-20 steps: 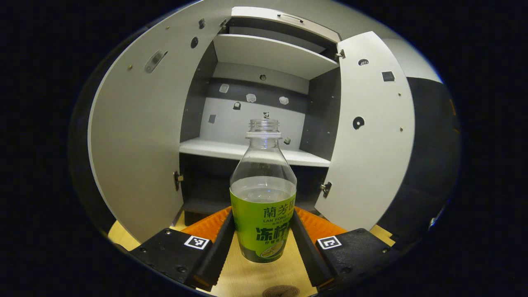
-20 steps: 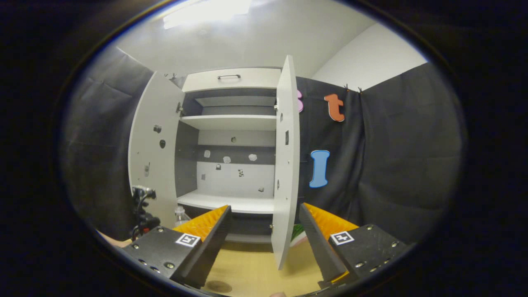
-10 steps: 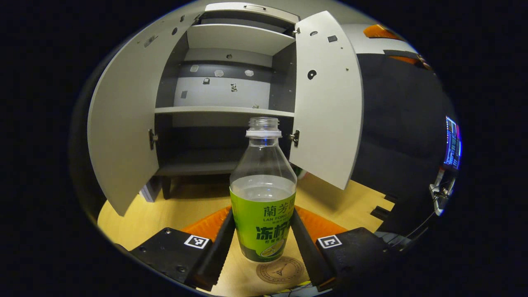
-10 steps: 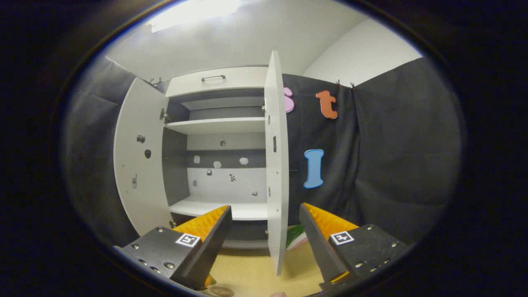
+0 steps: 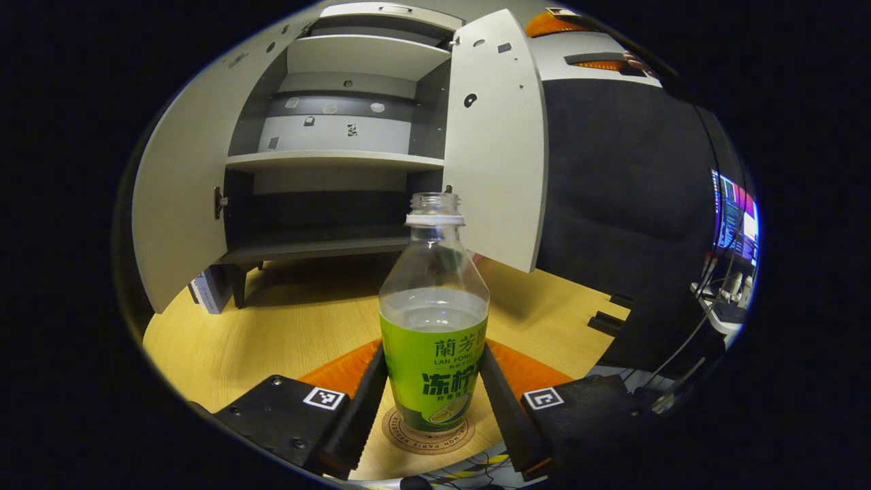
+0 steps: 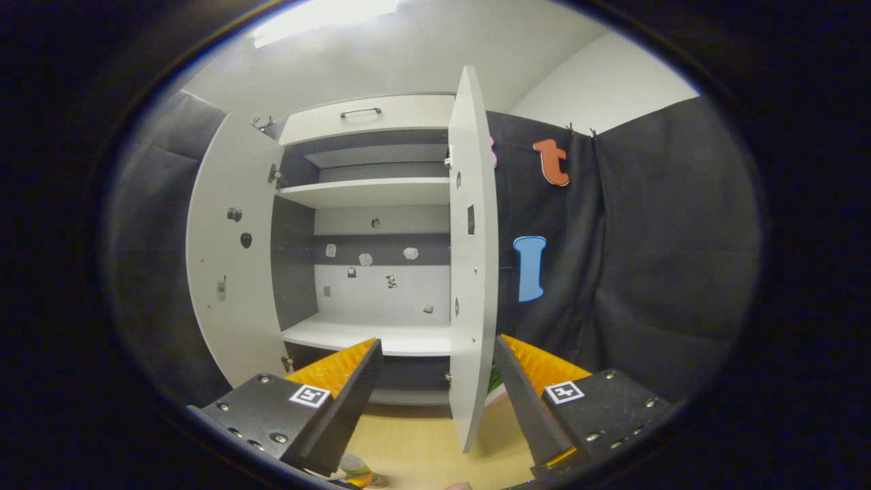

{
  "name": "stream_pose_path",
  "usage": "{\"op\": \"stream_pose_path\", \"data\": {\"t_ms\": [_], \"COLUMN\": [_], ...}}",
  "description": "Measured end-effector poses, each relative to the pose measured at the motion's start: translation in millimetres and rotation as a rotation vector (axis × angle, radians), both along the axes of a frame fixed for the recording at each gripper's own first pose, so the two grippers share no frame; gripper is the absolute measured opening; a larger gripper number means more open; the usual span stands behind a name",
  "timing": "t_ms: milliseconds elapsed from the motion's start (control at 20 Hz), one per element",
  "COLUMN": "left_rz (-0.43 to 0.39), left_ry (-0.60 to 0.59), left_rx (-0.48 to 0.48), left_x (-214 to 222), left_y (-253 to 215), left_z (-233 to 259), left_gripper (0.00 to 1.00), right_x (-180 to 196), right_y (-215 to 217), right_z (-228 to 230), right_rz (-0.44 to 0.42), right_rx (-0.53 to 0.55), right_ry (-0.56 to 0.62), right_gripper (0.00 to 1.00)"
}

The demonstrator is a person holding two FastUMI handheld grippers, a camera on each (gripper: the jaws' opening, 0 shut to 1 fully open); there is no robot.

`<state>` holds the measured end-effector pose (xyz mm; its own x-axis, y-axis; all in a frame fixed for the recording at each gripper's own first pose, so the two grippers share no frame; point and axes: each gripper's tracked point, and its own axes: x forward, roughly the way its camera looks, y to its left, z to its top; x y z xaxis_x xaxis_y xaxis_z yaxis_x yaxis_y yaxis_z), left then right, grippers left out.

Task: Grasp the bottle in the cabinet with the left hand and place it on the coaster, then close the right door with the right hand and the left door with the left hand.

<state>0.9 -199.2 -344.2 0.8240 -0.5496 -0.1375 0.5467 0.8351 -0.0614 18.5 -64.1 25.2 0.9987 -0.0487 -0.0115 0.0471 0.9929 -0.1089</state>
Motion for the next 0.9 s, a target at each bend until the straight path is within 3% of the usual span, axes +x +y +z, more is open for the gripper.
{"op": "stream_pose_path", "data": {"t_ms": [100, 350, 600, 700, 900], "left_rz": [0.007, 0.027, 0.024, 0.040, 0.067], "left_ry": [-0.013, 0.031, 0.025, 0.016, 0.009], "left_rx": [0.028, -0.004, 0.069, 0.055, 0.067], "left_x": [6, 4, -4, -3, -1], "left_y": [3, 6, 7, 12, 17], "left_z": [-1, -13, -32, -29, -18], "left_gripper": [0.81, 0.81, 0.83, 0.83, 0.93], "right_x": [3, 11, 12, 10, 5], "right_y": [0, -1, -4, -7, -12], "right_z": [-6, -24, -36, -41, -48], "right_rz": [0.002, 0.006, 0.012, 0.013, 0.014], "right_rx": [-0.002, -0.020, -0.026, -0.029, -0.036], "right_ry": [0.008, 0.047, 0.066, 0.078, 0.095], "right_gripper": [0.97, 0.99, 0.99, 0.99, 0.99]}}
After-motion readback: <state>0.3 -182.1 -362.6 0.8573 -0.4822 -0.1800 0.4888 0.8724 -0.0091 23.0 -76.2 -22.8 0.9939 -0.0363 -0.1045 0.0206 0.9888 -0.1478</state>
